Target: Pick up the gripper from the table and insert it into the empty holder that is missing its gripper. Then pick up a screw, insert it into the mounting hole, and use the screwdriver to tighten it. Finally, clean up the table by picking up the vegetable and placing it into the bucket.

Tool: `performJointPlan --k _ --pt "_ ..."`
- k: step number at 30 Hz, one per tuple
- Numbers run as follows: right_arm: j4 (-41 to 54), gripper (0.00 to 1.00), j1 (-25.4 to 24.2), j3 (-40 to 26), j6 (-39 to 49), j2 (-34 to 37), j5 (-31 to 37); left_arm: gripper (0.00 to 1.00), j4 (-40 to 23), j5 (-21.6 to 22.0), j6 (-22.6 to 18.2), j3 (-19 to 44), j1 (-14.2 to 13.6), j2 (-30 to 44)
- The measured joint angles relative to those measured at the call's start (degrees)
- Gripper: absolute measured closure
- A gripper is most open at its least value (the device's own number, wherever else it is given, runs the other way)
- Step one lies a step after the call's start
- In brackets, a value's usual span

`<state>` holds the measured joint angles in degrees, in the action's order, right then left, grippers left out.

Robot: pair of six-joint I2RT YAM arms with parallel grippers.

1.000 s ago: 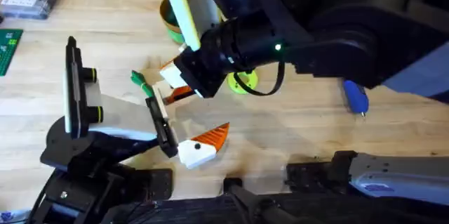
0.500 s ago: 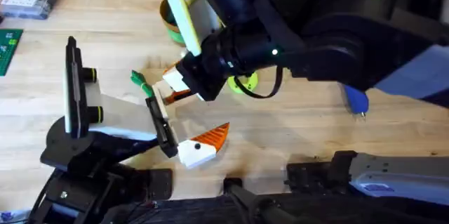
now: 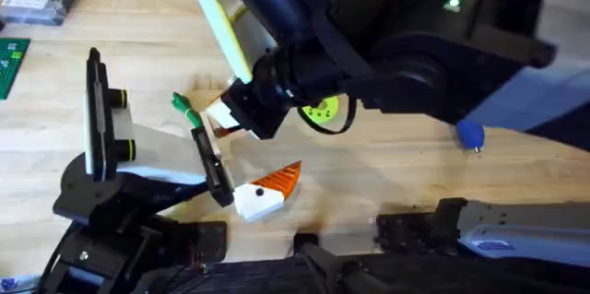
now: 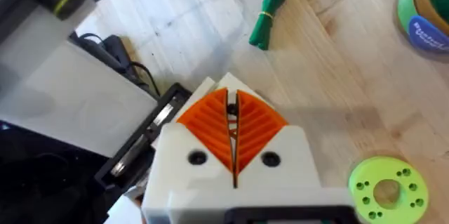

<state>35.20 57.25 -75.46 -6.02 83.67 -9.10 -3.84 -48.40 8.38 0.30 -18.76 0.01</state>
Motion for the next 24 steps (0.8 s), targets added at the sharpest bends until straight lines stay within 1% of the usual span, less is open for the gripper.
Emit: performJointPlan --k 24 --pt "0.2 0.998 -0.1 0.0 3.5 0.3 0.3 0.011 0.0 0.0 0.2 0.0 0.0 0.0"
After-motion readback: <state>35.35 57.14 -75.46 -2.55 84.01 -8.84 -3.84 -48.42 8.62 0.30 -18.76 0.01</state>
